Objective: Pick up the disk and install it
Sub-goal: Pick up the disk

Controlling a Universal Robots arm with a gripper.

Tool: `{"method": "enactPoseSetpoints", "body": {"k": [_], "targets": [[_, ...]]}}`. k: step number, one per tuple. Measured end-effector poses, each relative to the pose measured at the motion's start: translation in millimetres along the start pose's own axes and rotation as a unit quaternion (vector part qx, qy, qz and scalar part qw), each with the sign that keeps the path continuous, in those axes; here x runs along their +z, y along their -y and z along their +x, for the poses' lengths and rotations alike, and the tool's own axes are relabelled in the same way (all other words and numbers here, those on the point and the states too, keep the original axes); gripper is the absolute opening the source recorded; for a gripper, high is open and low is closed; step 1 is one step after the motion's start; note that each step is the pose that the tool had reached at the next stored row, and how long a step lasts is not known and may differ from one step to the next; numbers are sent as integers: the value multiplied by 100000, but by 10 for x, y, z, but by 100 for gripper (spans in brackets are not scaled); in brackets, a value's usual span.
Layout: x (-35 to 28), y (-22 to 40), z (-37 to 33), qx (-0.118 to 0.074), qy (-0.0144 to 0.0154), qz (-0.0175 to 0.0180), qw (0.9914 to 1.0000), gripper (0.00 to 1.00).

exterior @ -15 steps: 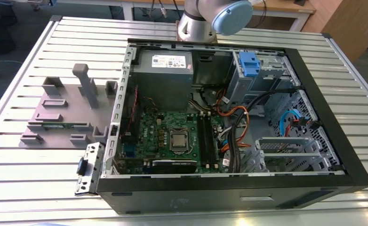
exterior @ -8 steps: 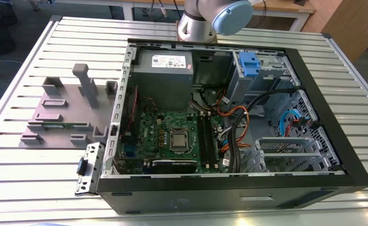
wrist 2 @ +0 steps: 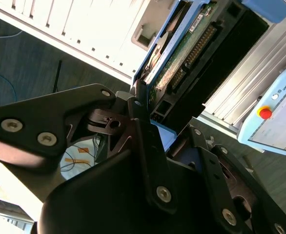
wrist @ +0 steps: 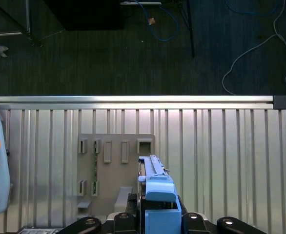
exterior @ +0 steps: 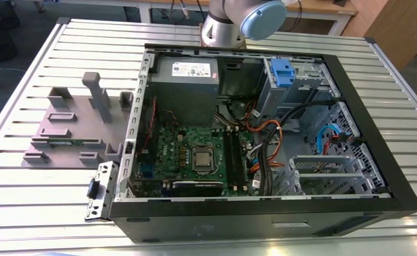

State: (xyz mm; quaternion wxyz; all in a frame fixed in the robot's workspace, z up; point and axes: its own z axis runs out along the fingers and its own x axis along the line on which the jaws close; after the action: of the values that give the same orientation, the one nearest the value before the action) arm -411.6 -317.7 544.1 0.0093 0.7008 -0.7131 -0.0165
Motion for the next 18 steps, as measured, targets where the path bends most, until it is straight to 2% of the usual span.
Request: {"method": "enactPoseSetpoints", "body": {"k": [12,18], "targets": [[-72,-3,-1,0,-2,-2,100000,37],[-78,-3,-1,0,18,0,100000,37]]}}
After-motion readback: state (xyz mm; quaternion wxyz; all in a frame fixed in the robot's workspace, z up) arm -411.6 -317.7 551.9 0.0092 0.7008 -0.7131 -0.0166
